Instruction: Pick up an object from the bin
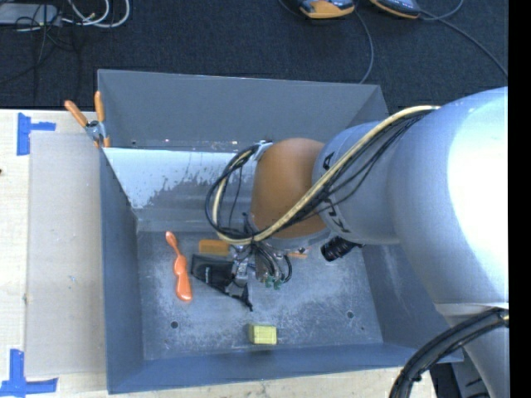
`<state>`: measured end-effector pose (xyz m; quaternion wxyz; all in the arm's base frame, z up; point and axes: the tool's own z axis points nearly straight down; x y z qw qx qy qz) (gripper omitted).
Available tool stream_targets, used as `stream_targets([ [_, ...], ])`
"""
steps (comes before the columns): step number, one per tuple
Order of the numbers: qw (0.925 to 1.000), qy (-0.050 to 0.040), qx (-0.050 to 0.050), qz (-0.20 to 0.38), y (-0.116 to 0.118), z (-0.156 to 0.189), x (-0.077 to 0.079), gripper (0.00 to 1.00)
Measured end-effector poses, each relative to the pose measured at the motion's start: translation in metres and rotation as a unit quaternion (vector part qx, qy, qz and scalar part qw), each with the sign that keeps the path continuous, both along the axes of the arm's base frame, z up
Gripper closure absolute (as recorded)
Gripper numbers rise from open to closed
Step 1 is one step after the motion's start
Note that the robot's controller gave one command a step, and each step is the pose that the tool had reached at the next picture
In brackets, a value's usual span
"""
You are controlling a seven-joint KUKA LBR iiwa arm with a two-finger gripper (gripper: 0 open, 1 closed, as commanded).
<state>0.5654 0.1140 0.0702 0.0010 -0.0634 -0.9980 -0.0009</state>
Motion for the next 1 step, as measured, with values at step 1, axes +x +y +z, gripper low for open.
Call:
stream_targets([
  [1, 1.0, 0.0, 0.0, 0.0, 0.0, 0.0, 0.0, 1.0],
])
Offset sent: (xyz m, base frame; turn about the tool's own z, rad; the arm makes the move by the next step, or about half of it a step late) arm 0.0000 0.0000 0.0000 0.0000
